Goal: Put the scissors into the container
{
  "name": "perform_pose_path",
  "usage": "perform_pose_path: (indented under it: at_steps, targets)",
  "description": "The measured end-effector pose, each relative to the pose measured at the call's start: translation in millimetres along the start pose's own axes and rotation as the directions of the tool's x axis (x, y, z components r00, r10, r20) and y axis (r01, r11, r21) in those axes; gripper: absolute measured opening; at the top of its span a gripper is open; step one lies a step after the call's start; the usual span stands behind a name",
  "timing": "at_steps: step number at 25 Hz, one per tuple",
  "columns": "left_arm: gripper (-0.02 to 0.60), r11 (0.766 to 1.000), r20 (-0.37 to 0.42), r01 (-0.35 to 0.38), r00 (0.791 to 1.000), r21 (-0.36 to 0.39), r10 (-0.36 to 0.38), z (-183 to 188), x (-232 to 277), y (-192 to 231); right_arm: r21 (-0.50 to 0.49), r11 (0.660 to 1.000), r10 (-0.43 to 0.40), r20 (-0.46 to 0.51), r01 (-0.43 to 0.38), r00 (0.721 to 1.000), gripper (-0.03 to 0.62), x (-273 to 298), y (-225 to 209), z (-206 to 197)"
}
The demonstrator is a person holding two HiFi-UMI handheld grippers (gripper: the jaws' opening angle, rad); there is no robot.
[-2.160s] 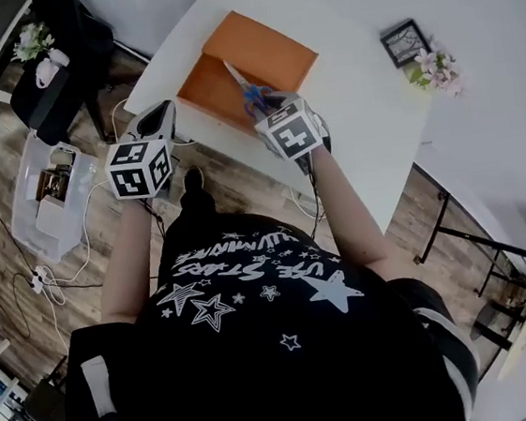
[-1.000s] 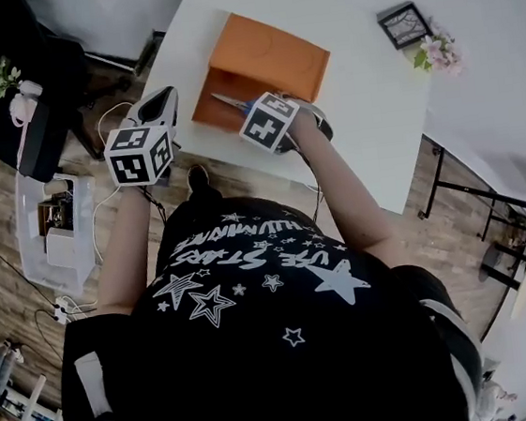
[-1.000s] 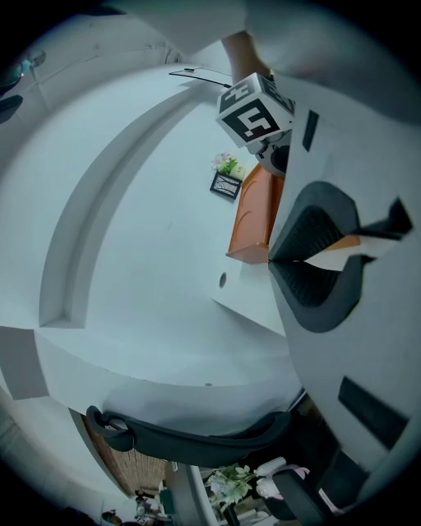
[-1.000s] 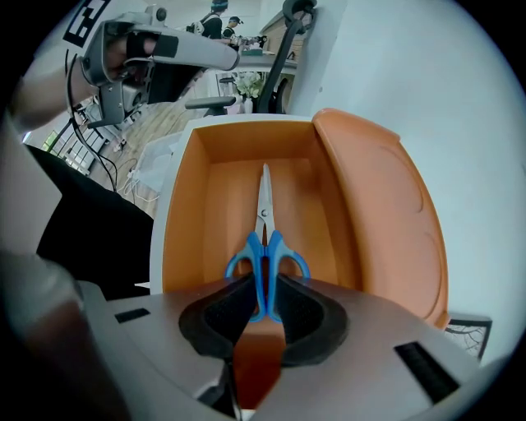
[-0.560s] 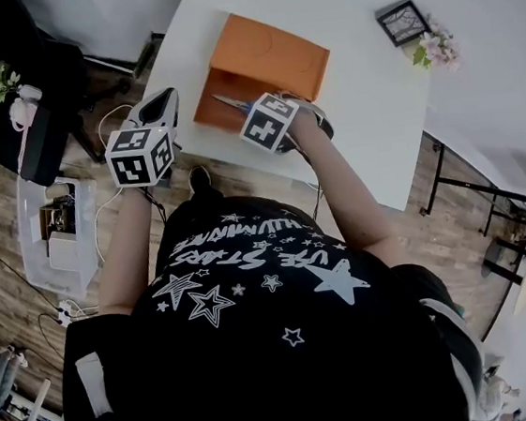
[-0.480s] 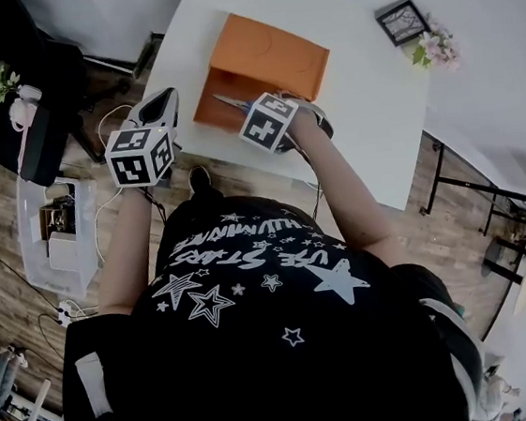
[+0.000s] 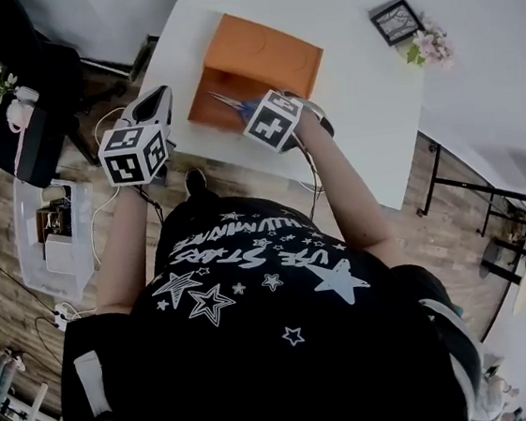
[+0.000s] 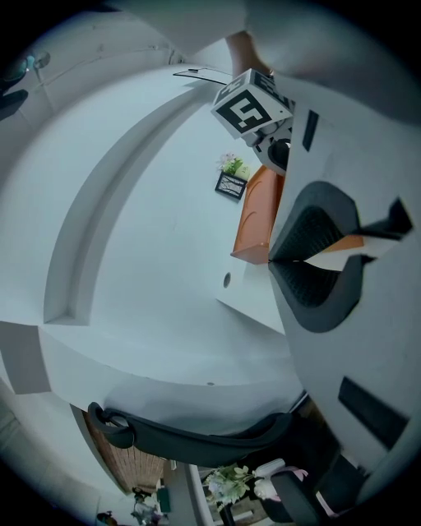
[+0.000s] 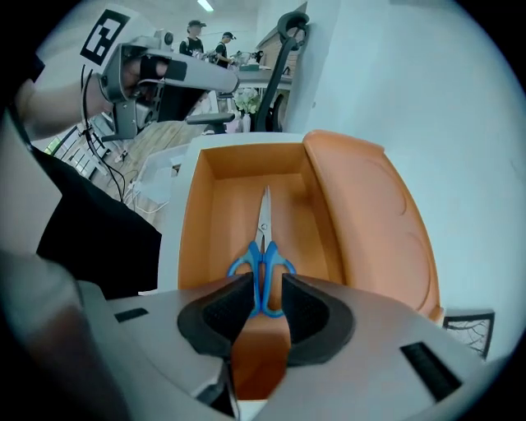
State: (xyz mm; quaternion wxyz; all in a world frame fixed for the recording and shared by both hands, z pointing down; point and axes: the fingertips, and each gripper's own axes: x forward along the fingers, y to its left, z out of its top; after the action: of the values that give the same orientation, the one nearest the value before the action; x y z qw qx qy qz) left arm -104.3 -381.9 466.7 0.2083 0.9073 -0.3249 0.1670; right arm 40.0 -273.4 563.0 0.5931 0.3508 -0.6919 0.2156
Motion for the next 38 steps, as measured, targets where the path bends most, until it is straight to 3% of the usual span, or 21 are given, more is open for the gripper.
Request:
perform_pose_path:
  at_steps: [6,12,21,30,38]
  targets:
    - [0.020,0.999,0.028,-0.044,0.999,-0.005,0.044,2.8,-8.5,-12.1,0.082,0.996,-0.046,0.148,0.035,0.988,0.097,-26.4,-19.8,-0.9]
    - [0.020,0.995,0.056,-0.103,0.993,-0.008,0.103,-0.3,-30.2,-34.5,0.133,0.989,-0.105,0.285,0.069,0.953,0.080,-59.1,-37.0,-11.8]
    - [0.020,0.983,0.099,-0.181,0.978,-0.021,0.183,-22.6,-66.6,-98.7,0.194,0.977,-0.172,0.476,0.087,0.862,0.061,-111.6,-31.6,-44.1]
    - [0.020,0.962,0.130,-0.264,0.954,-0.069,0.271,-65.5,-112.9,-168.2,0.239,0.971,-0.176,0.640,0.024,0.748,0.057,-149.2,-6.0,-86.3]
    - [0.020,0.945,0.129,-0.308,0.938,-0.110,0.321,-106.1,-149.1,-209.0,0.255,0.966,-0.151,0.694,-0.043,0.704,0.057,-157.5,31.1,-127.9]
